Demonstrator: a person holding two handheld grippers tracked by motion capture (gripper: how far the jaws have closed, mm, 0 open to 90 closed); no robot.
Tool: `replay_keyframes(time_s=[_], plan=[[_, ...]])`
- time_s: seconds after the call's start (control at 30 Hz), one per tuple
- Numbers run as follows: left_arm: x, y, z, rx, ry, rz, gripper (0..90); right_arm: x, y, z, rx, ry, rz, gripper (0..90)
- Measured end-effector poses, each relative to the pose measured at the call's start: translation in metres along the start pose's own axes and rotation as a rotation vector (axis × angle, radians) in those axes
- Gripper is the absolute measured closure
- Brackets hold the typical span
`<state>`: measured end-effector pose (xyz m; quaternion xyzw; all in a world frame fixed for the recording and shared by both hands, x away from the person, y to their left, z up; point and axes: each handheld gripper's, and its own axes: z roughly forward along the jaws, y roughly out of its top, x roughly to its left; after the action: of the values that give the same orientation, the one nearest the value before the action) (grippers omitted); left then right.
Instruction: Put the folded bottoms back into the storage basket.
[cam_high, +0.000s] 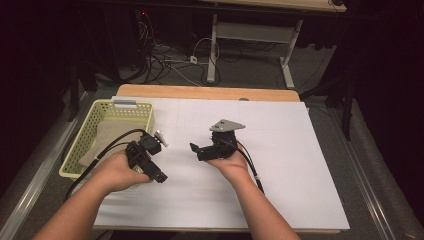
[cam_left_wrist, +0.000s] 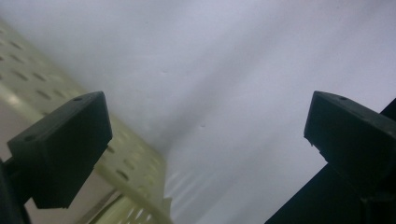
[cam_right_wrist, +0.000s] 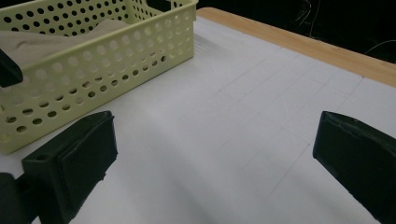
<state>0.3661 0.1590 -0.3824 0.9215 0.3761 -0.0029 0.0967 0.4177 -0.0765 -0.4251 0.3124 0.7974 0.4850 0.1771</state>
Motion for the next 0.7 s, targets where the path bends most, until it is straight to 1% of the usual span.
replay_keyframes(time_s=[0.1, 0.17, 0.3, 0.4, 0.47, 0.57, 0.7], plan=[[-0.006, 0.003, 0.007, -0.002, -0.007, 0.009, 1.3, -0.001, -0.004, -0.004, 0.002, -0.002, -0.001, 1.1], [-0.01, 0.004, 0.013, 0.005, -0.009, 0.018, 1.4, -0.002, -0.007, -0.006, 0.001, -0.003, 0.0, 1.0], [-0.017, 0.007, 0.025, 0.026, 0.006, 0.046, 1.1, -0.003, -0.012, -0.013, -0.004, 0.001, -0.002, 0.9], [-0.021, 0.008, 0.033, 0.041, 0.012, 0.058, 1.0, -0.004, -0.018, -0.018, 0.001, 0.001, -0.01, 0.9], [-0.024, 0.009, 0.037, 0.038, 0.002, 0.059, 1.1, -0.004, -0.022, -0.022, 0.005, 0.002, -0.017, 0.9], [-0.029, 0.01, 0.043, 0.041, -0.015, 0.074, 1.1, -0.004, -0.028, -0.031, 0.001, 0.012, -0.018, 0.9], [-0.035, 0.01, 0.052, 0.042, -0.019, 0.085, 1.1, -0.003, -0.037, -0.042, -0.006, 0.018, -0.019, 0.9]])
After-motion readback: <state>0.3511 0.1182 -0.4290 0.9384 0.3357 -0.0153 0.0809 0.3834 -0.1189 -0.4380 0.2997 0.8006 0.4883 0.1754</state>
